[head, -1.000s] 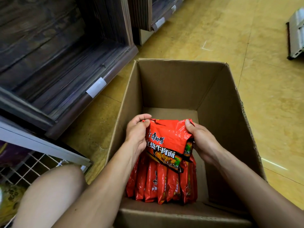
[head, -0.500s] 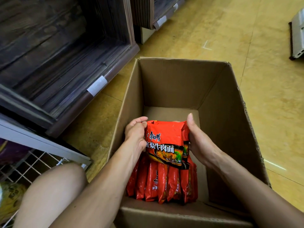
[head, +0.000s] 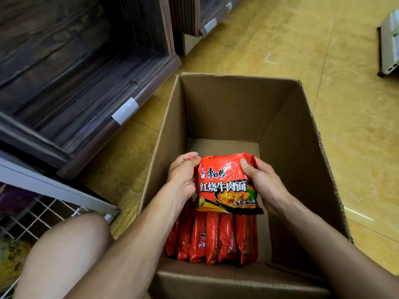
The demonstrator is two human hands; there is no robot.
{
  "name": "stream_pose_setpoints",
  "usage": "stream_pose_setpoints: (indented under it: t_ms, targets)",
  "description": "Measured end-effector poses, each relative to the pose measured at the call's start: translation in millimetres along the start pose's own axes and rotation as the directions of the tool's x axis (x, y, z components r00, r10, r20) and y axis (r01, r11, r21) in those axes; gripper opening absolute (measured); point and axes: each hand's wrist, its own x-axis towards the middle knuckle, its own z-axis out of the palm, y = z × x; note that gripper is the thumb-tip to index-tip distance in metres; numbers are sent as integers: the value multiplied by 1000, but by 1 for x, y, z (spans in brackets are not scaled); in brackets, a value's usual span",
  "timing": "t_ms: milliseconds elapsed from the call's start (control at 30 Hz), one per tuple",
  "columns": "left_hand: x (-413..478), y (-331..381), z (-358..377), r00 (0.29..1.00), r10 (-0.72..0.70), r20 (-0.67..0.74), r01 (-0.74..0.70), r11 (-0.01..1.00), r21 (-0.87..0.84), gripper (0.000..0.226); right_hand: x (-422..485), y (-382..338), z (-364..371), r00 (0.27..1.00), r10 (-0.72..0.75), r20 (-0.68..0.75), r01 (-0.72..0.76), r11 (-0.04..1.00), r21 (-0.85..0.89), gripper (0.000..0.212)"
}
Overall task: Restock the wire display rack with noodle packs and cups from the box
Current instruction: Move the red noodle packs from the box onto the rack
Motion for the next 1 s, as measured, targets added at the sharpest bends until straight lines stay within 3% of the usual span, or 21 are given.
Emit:
stream_pose_setpoints:
  t_ms: [100,300,500,600,867,1000]
  targets:
    - [-2,0,3,999,21,29,-23,998,51,15,2,1,-2,999,2,-35,-1,999,53,31]
    - [-14,0,6,984,13,176,-60,962,265,50,6,-11,-9,995,32,-89,-12,975,222,27]
    - [-22,3,4,863,64,502,-334,817,470,90,7,-16,-18,982,73,-174,-18,954,299,29]
    - [-21,3,3,819,-10,574,-334,805,490,98,7,-17,-22,974,109,-196,-42,947,318,30]
    - [-16,-4,4,840,-6,542,-240,893,382,61,7,-21,-24,973,139,-183,-76,945,317,43]
    - [-17,-5,5,862,36,506,-224,922,315,48,8,-21,-25,982,-7,-191,25,995,96,66]
